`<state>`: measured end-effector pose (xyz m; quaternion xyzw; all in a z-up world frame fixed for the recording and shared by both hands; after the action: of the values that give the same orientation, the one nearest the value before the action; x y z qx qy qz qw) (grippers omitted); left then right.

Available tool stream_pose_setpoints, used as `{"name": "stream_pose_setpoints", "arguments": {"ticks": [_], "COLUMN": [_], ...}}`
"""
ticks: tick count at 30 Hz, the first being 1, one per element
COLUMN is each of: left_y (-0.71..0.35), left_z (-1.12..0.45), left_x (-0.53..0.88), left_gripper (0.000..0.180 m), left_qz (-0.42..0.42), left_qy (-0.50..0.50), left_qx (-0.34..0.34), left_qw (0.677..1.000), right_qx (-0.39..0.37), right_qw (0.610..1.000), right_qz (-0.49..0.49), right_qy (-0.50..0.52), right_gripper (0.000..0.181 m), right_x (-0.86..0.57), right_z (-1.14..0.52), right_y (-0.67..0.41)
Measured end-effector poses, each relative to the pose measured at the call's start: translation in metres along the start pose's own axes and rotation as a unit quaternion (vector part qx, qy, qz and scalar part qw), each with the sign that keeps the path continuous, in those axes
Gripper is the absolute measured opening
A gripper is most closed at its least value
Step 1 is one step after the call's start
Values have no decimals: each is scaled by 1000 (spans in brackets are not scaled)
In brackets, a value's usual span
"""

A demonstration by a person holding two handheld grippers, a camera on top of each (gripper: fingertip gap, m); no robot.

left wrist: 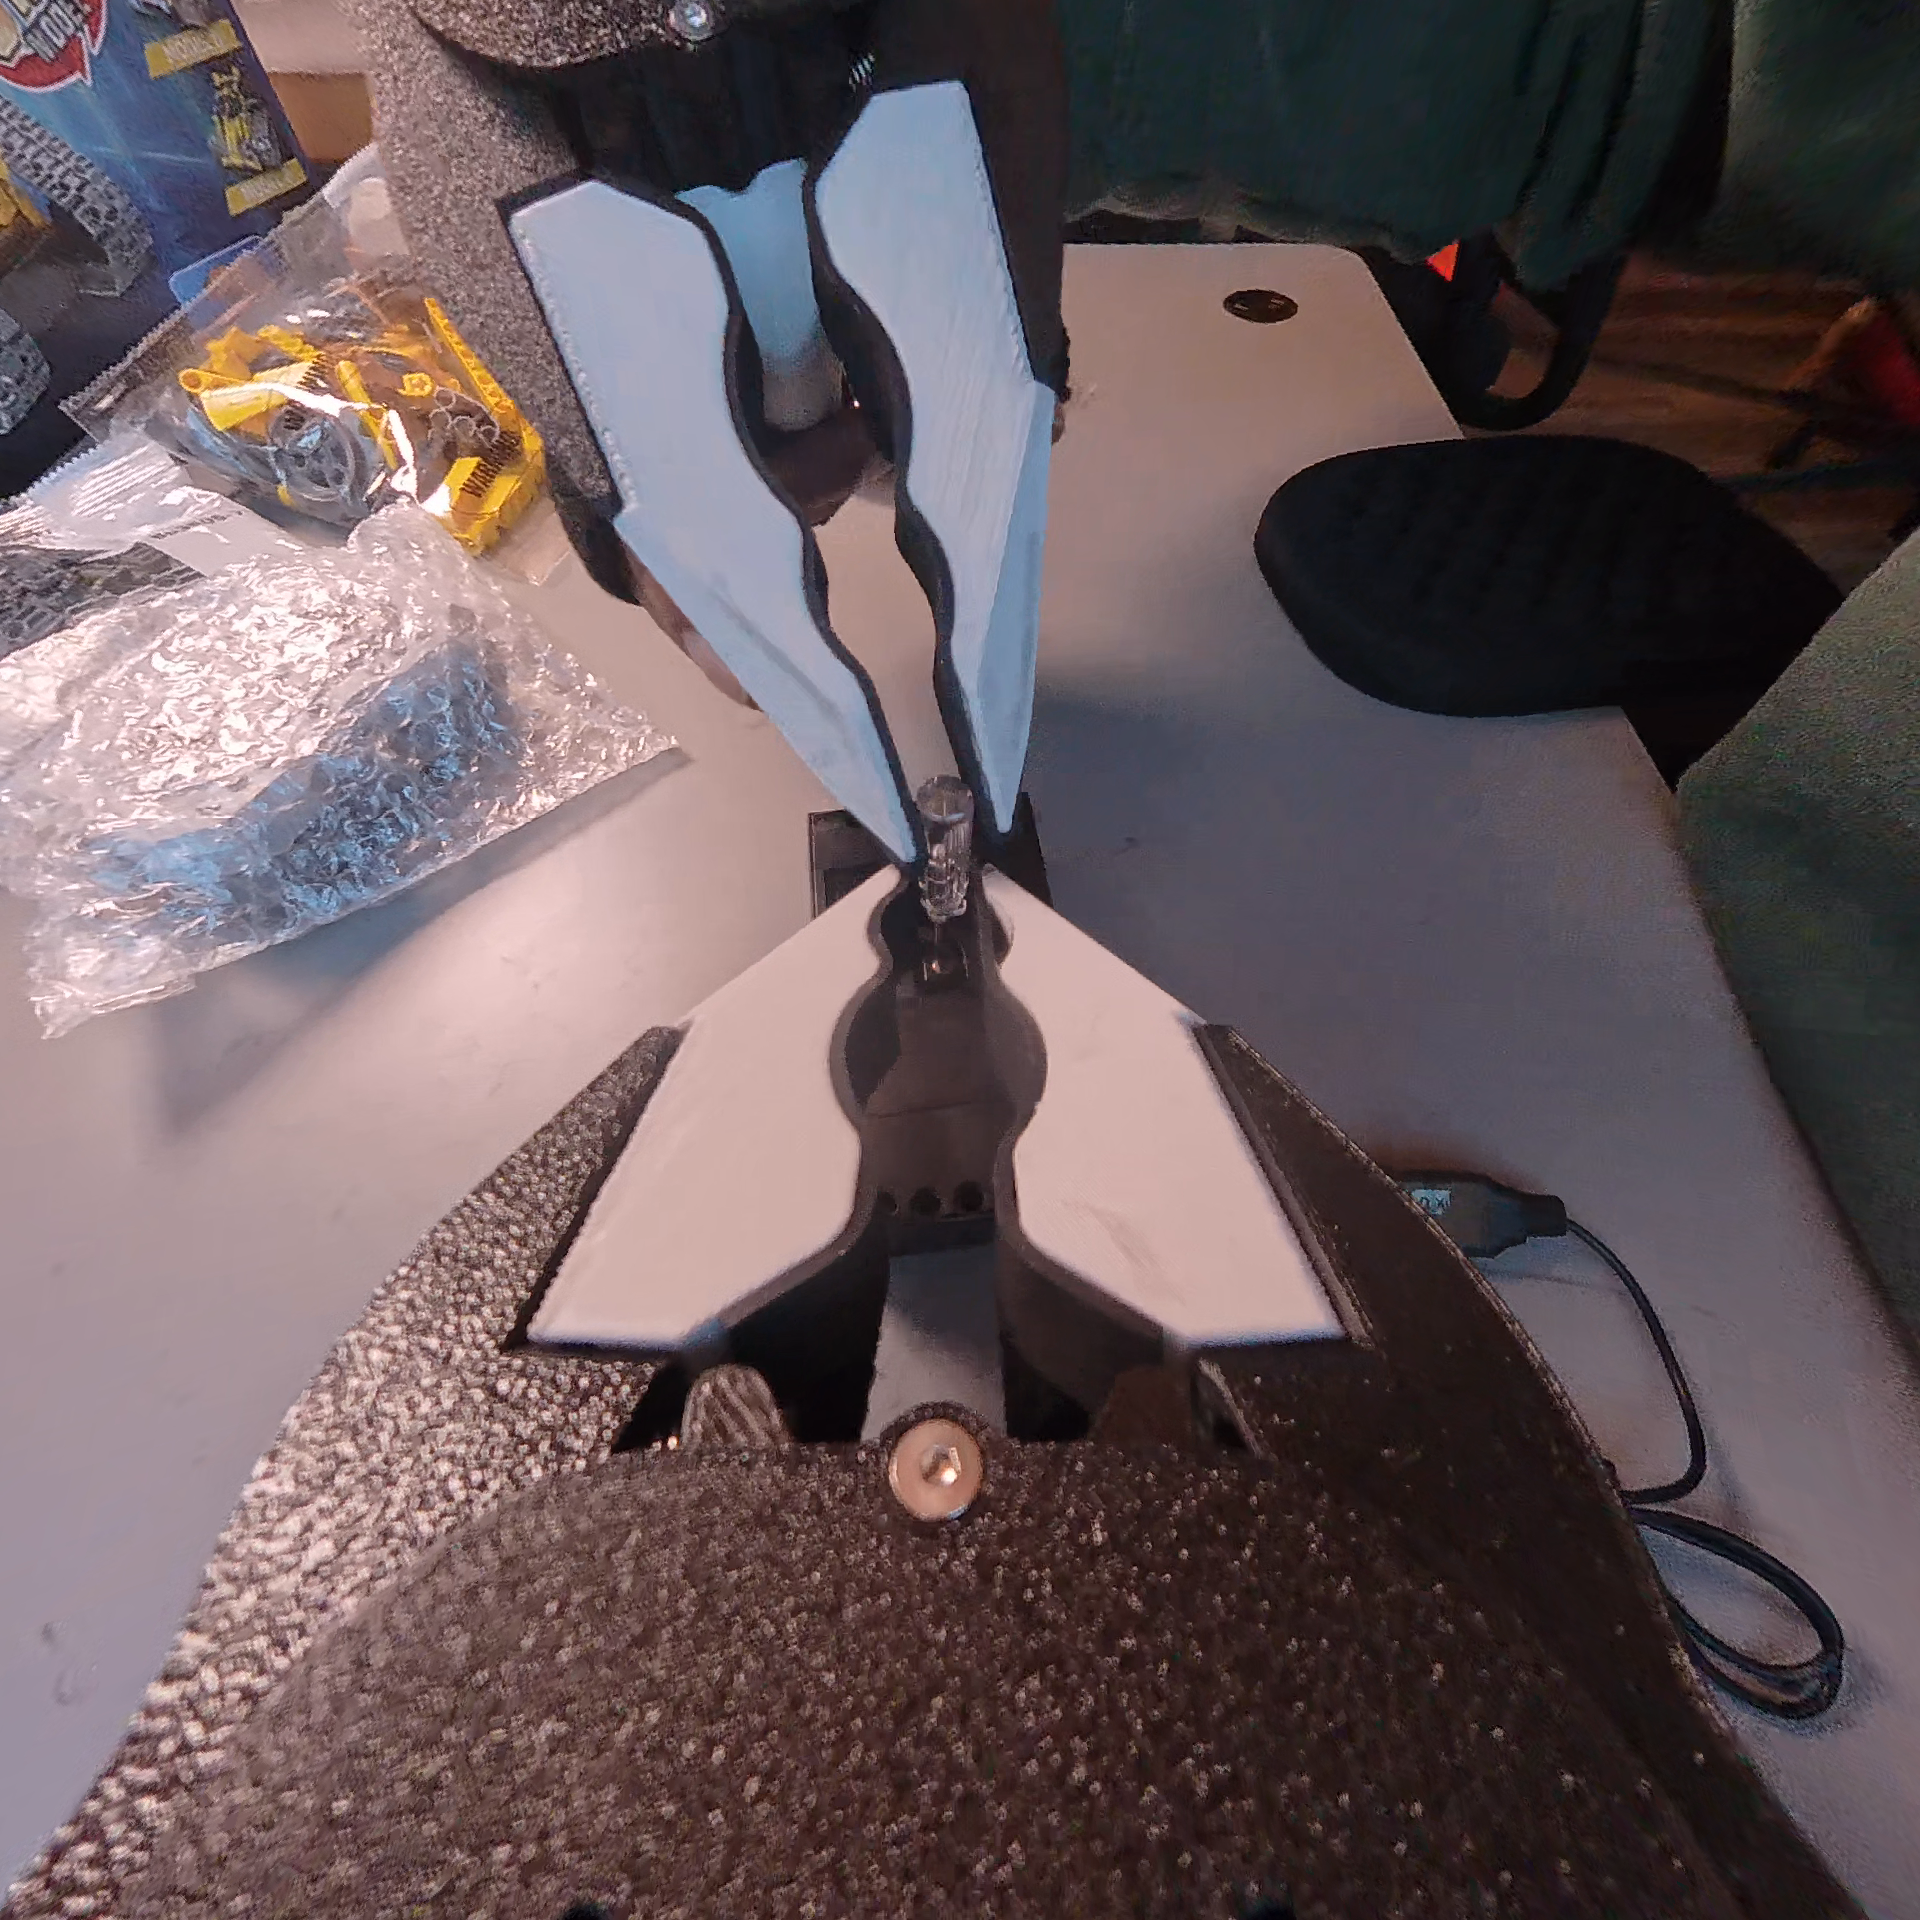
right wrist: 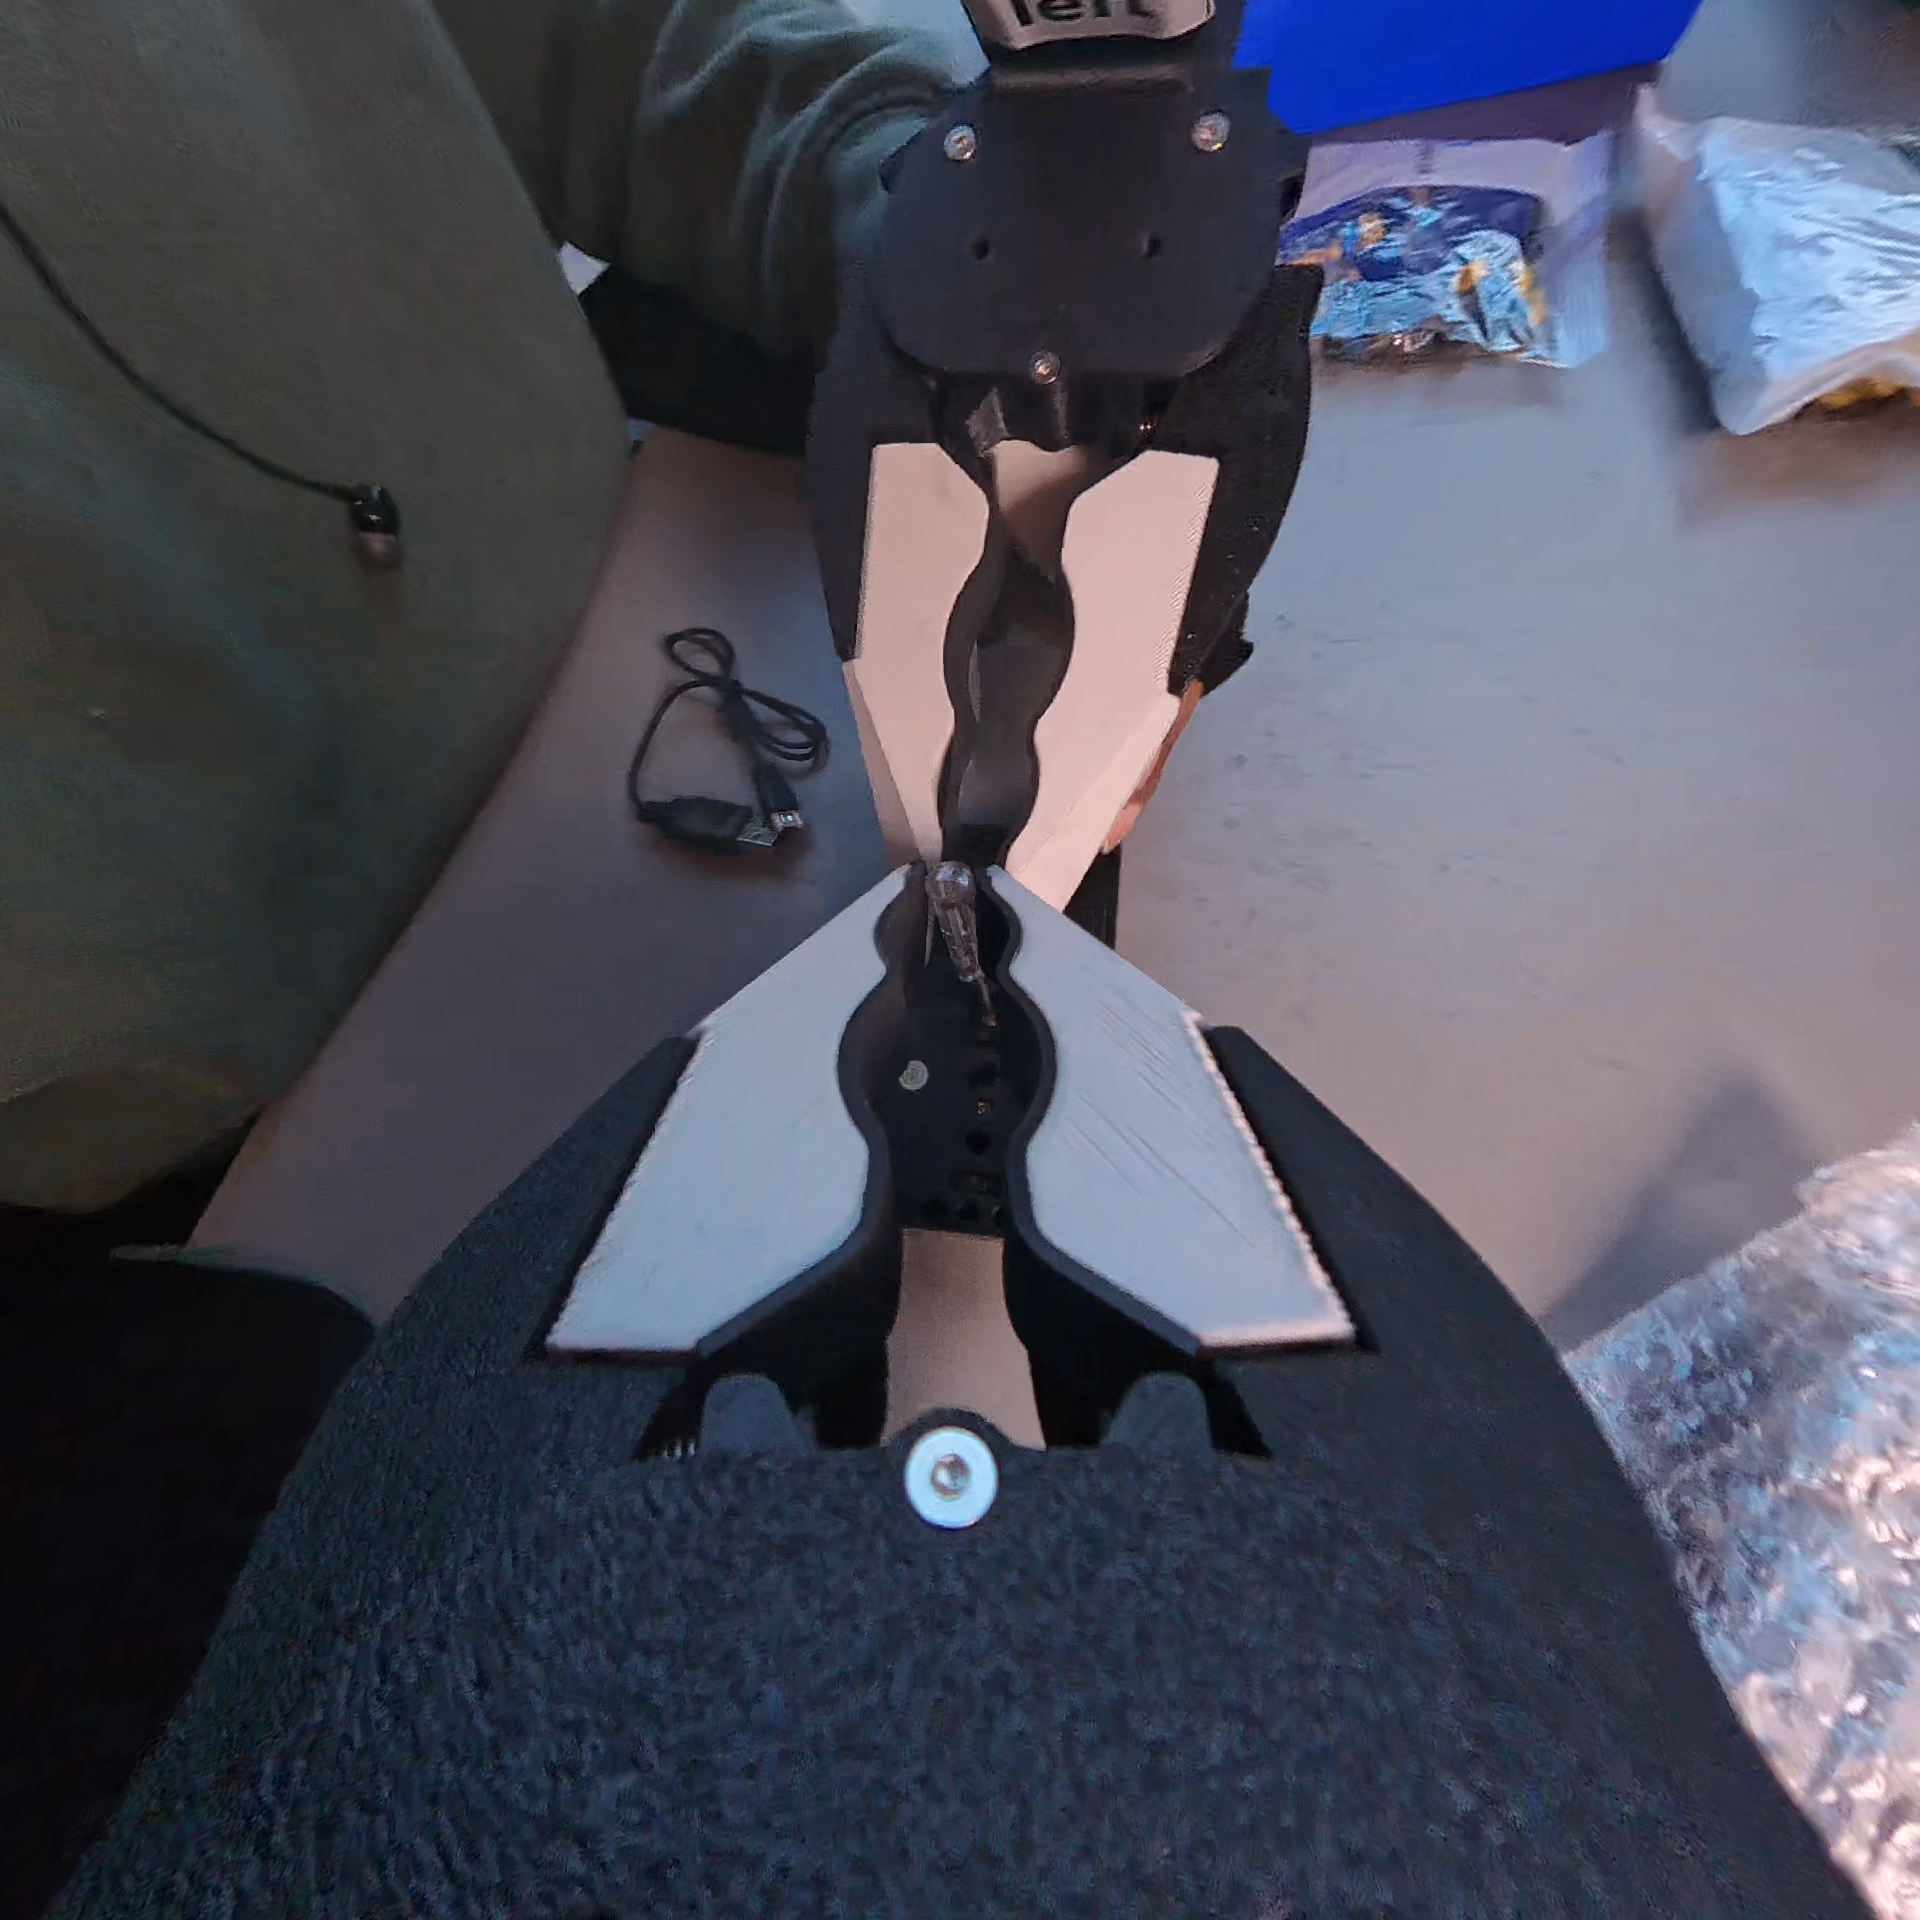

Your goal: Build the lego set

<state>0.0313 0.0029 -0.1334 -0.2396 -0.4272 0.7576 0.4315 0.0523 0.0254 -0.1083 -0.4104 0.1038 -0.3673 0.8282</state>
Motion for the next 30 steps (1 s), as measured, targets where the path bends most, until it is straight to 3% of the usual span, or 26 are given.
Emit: {"name": "stream_pose_setpoints", "arguments": {"ticks": [4,8,12,15,17,21,24,26,30], "left_y": [0,0,0,-1,0,0,1,-1,-1], "left_z": [-1,-2,-2,-2,-2,-1,-1,0,-3], "left_x": [4,7,7,7,8,8,4,4,4], "left_gripper": [8,8,8,8,8,11,23,19,9], "left_qz": [15,22,30,35,36,27,15,12,10], "left_qy": [-14,-35,-44,-49,-53,-49,-21,-12,-6], "left_qx": [-1,1,3,5,5,2,2,-6,2], "left_qw": [1000,999,999,998,998,998,1000,1000,1000], "right_qx": [4,-28,-78,-130,-121,-86,-47,-33,-27], "right_qw": [1000,993,961,935,930,955,981,994,999], "right_qz": [-18,-44,-137,-205,-199,-157,-81,-25,-13], "right_qy": [-7,102,226,259,285,235,170,97,16], "right_gripper": [7,12,13,9,7,6,7,7,7], "right_x": [-7,-6,-3,1,-1,-4,-9,-3,-7], "right_z": [3,8,10,6,4,4,7,8,8], "right_y": [0,-1,5,2,3,2,2,3,2]}}
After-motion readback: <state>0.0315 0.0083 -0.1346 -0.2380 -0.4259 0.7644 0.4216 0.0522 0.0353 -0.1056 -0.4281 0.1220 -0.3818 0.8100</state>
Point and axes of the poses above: each gripper's, where its closed fingertips meet, z back along the fingers, y out of its underside, x = y × z across the jaws, the point moved 3 cm from there along z, back along the fingers, and after that the axes turned 6 degrees about x, right-handed, at the moved point
